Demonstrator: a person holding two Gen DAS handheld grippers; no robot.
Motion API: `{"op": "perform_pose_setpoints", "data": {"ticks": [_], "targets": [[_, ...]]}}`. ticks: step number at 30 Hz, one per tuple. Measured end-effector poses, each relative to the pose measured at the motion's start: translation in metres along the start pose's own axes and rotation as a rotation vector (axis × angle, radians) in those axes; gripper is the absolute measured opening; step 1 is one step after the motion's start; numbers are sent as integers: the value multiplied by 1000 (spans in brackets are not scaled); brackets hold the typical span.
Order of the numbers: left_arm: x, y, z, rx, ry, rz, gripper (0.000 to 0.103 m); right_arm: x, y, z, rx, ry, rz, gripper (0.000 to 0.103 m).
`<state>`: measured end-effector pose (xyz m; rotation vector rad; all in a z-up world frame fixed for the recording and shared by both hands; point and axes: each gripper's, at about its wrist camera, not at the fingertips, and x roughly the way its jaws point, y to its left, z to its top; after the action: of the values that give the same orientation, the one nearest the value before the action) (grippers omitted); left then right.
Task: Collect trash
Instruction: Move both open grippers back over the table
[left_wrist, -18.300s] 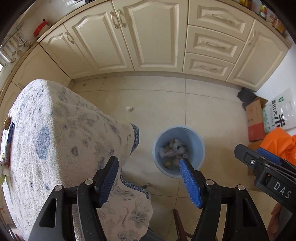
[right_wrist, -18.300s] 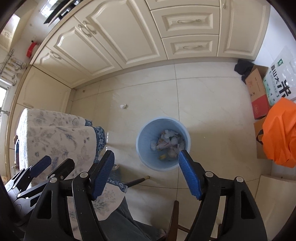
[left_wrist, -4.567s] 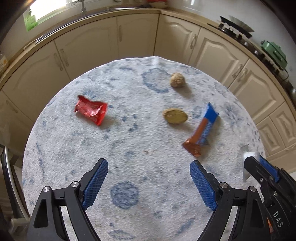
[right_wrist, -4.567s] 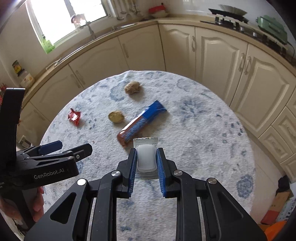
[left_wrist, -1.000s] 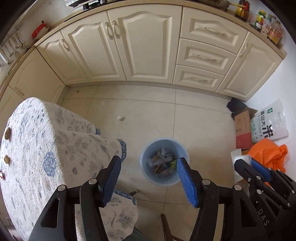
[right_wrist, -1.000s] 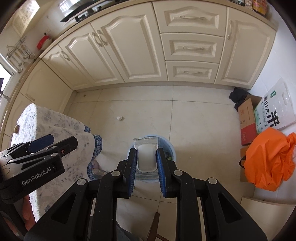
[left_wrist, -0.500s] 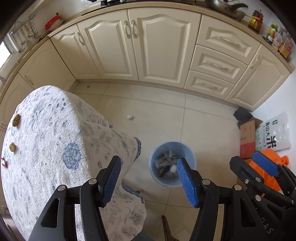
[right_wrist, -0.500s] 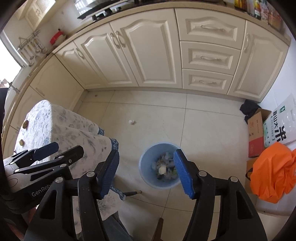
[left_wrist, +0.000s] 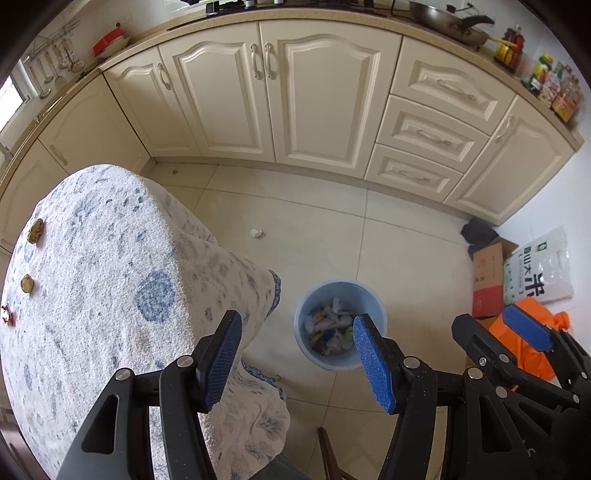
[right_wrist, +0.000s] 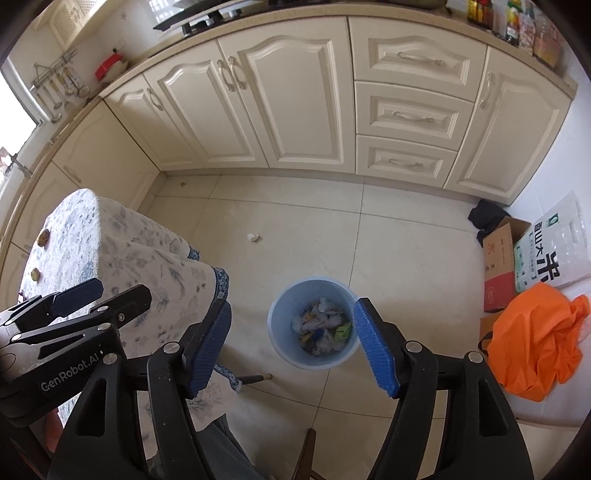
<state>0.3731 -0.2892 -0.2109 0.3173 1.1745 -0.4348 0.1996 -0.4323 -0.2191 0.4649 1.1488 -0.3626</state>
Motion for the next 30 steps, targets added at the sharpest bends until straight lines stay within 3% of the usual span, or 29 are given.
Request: {"op": "perform_pose_setpoints", "data": {"ticks": [14,21,30], "targets": [[-48,50,-39,-83,-54,24,59,-23,49,-11,-88,-35,49,75],[-87,101,-78,-187,-97,71,59,-40,106,-28,-194,-67,112,78],[-131,181,-145,-334,-133,127,59,-58,190,-61,-325,-111,196,94]]}}
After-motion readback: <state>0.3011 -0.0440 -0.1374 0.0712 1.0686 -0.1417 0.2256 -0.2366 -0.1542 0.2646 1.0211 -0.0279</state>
